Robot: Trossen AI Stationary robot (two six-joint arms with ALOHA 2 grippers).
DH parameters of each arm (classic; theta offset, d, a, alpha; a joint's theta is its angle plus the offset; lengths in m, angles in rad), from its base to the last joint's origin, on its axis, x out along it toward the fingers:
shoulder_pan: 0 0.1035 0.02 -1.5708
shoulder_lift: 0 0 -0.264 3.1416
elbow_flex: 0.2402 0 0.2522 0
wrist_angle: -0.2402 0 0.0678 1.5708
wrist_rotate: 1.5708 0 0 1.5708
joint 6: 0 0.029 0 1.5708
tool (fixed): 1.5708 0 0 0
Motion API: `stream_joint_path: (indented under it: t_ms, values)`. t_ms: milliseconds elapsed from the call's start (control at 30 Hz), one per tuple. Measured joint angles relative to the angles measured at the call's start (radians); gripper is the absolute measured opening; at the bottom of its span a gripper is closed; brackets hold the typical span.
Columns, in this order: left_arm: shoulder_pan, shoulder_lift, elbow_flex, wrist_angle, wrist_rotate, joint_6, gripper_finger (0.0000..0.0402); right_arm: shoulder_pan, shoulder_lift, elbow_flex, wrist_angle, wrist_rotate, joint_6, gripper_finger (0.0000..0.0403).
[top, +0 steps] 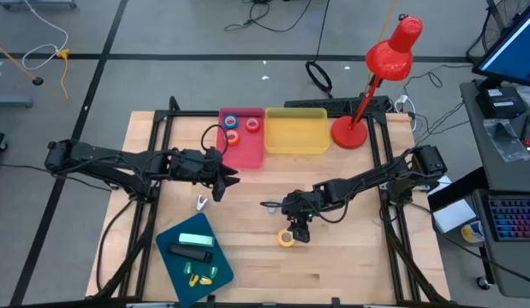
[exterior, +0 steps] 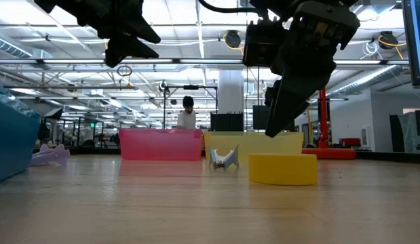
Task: Pick and place Stapler, Stapler remover, tape
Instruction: Put the yellow tape into the red bin
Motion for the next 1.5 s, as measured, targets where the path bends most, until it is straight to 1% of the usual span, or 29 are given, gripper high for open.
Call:
stream_joint_path:
  t_ms: [67,233,433,500,667,733,800,867,1000,1033,1100,1267,1400,1500]
  values:
    - [0.0,0.0,0.0,0.0,0.0,0.005,0.0163,0.006,0.0,0.0,0.004,0.022,-0.007,0.0185]
    - [0.0,0.0,0.0,0.0,0.0,0.008,0.0163,0.018,0.008,0.0,0.019,0.021,-0.007,0.0185]
    - [0.0,0.0,0.0,0.0,0.0,0.008,0.0163,0.031,0.104,0.0,0.056,-0.007,-0.001,0.0185]
    - [0.0,0.0,0.0,0.0,0.0,0.007,0.0163,0.032,0.141,0.001,0.063,-0.006,0.006,0.0185]
    - [0.0,0.0,0.0,0.001,0.0,0.002,0.0163,0.03,0.183,0.004,0.065,0.01,0.042,0.0184]
    - [0.0,0.0,0.0,0.001,0.0,0.001,0.0163,0.03,0.184,0.004,0.058,0.021,0.063,0.0175]
    - [0.0,0.0,0.0,0.001,0.0,-0.005,0.0163,0.03,0.179,0.003,0.056,0.022,0.084,0.0155]
    - [0.0,0.0,0.0,0.002,0.0,-0.007,0.0163,0.029,0.161,0.003,0.051,0.022,0.091,0.0123]
    - [0.0,0.0,0.0,0.013,0.0,-0.007,0.0163,0.019,0.112,-0.004,0.035,0.018,0.092,0.004]
    - [0.0,0.0,0.0,0.018,0.0,-0.007,0.0163,0.012,0.093,-0.005,0.032,0.013,0.09,0.0029]
    - [0.0,0.0,0.0,0.039,0.011,0.002,0.0163,-0.006,0.043,-0.005,0.051,-0.005,0.09,0.0029]
    - [-0.014,0.0,0.0,0.139,0.072,0.065,0.0163,-0.075,-0.105,-0.003,0.129,-0.004,0.112,0.0031]
    - [-0.04,0.0,0.0,0.233,0.079,0.114,0.0163,-0.143,-0.219,-0.002,0.299,-0.001,0.081,0.003]
    - [-0.056,0.003,0.0,0.315,0.068,0.143,0.0163,-0.186,-0.263,-0.002,0.446,-0.002,0.055,0.003]
